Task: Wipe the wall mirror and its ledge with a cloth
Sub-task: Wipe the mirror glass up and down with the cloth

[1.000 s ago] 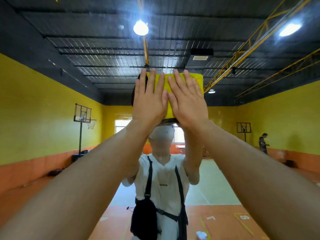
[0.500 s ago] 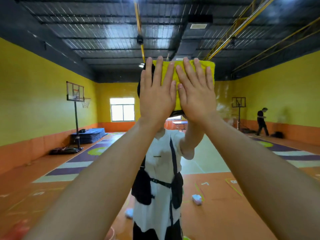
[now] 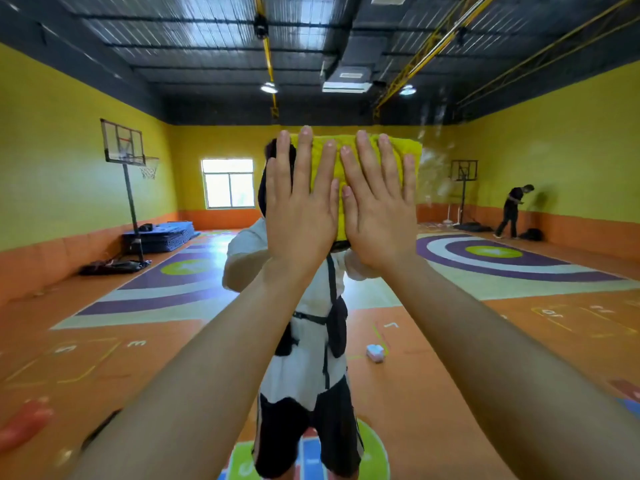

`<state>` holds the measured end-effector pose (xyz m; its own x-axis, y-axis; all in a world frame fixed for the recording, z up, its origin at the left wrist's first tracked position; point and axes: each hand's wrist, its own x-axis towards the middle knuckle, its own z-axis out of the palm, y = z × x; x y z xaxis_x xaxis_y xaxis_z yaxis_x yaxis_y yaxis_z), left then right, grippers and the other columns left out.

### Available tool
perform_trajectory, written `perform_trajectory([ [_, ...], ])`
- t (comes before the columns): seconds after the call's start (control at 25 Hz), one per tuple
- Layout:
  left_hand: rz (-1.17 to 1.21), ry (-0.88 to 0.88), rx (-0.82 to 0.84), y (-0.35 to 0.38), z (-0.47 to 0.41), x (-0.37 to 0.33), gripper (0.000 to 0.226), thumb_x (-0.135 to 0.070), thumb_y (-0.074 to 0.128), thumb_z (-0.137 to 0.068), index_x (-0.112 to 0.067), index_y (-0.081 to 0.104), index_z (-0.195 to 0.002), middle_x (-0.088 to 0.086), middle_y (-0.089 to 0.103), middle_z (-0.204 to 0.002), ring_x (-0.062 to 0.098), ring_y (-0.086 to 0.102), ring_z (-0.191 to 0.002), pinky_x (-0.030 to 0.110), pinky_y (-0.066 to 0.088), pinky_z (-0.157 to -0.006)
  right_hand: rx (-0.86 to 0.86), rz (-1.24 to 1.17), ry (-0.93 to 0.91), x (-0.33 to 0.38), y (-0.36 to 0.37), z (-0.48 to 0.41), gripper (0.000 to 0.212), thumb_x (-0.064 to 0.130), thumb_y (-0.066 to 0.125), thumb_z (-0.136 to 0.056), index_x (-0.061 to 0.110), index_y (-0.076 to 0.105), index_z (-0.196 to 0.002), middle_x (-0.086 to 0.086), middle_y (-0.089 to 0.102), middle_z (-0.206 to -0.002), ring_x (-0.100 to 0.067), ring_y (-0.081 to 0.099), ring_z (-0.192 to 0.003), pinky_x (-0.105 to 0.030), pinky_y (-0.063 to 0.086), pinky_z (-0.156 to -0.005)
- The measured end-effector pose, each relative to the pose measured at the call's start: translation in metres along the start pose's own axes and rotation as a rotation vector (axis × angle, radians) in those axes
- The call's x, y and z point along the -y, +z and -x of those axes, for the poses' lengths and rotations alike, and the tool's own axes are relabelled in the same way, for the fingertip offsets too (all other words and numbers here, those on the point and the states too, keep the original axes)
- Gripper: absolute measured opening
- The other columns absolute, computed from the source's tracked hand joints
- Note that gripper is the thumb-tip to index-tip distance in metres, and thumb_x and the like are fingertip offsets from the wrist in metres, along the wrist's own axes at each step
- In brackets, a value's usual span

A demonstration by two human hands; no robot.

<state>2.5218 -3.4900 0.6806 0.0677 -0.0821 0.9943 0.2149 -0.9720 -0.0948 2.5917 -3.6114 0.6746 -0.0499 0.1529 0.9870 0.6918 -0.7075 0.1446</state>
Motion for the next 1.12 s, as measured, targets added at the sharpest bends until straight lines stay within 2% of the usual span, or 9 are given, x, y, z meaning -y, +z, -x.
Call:
perform_trajectory([
  [0.16,-0.014,-0.015,0.099,-0.004,0.065,-0.013,0.051,-0.033,0.03,-0.113,-0.014,0.032,-0.16,0.018,0.023,-0.167,0.042,0.015,-0.155,0.054,0.02,-0.125,0.026,-0.036,-0.042,0.002,0.003,0.062,0.051,0.032,0.033,-0.111,0.02,0.03,-0.16,-0.005,0.024,-0.168,-0.03,0.017,-0.156,-0.057,0.014,-0.125],
  [0.44,-0.041,-0.036,0.169,0.0,0.187,-0.03,0.049,-0.031,0.037,-0.111,-0.013,0.04,-0.156,0.02,0.028,-0.164,0.044,0.015,-0.154,0.055,0.019,-0.125,0.06,-0.099,-0.088,0.013,0.008,0.183,0.056,0.031,0.047,-0.106,0.017,0.034,-0.159,-0.008,0.029,-0.166,-0.034,0.024,-0.154,-0.06,0.024,-0.121],
  [0.6,-0.008,-0.023,0.225,-0.002,0.257,-0.033,0.051,-0.034,0.035,-0.11,-0.014,0.035,-0.157,0.023,0.026,-0.164,0.047,0.013,-0.153,0.056,0.018,-0.125,0.102,-0.122,-0.109,0.025,0.012,0.256,0.06,0.032,0.051,-0.104,0.017,0.033,-0.159,-0.009,0.029,-0.165,-0.036,0.026,-0.153,-0.06,0.021,-0.122],
  [0.76,-0.004,0.001,0.301,-0.006,0.339,-0.034,0.057,-0.036,0.032,-0.11,-0.014,0.019,-0.161,0.02,0.009,-0.167,0.041,-0.009,-0.156,0.056,0.011,-0.126,0.115,-0.121,-0.133,0.041,0.02,0.338,0.062,0.035,0.05,-0.102,0.018,0.033,-0.159,-0.007,0.025,-0.167,-0.034,0.02,-0.155,-0.059,0.017,-0.123],
  [0.88,0.007,-0.01,0.366,-0.009,0.418,-0.035,0.062,-0.038,0.033,-0.11,-0.018,0.01,-0.164,0.013,-0.011,-0.171,0.044,-0.009,-0.156,0.058,0.008,-0.126,0.175,-0.155,-0.181,0.052,0.024,0.414,0.062,0.037,0.048,-0.102,0.018,0.03,-0.159,-0.005,0.018,-0.169,-0.034,0.012,-0.157,-0.058,0.007,-0.125],
  [1.12,0.031,0.023,0.515,-0.017,0.58,-0.04,0.077,-0.046,0.04,-0.107,-0.015,0.001,-0.164,0.018,-0.016,-0.169,0.049,-0.014,-0.153,0.061,0.0,-0.125,0.308,-0.206,-0.237,0.072,0.02,0.574,0.075,0.041,0.054,-0.097,0.018,0.023,-0.162,-0.004,0.011,-0.171,-0.031,0.012,-0.157,-0.055,0.003,-0.126],
])
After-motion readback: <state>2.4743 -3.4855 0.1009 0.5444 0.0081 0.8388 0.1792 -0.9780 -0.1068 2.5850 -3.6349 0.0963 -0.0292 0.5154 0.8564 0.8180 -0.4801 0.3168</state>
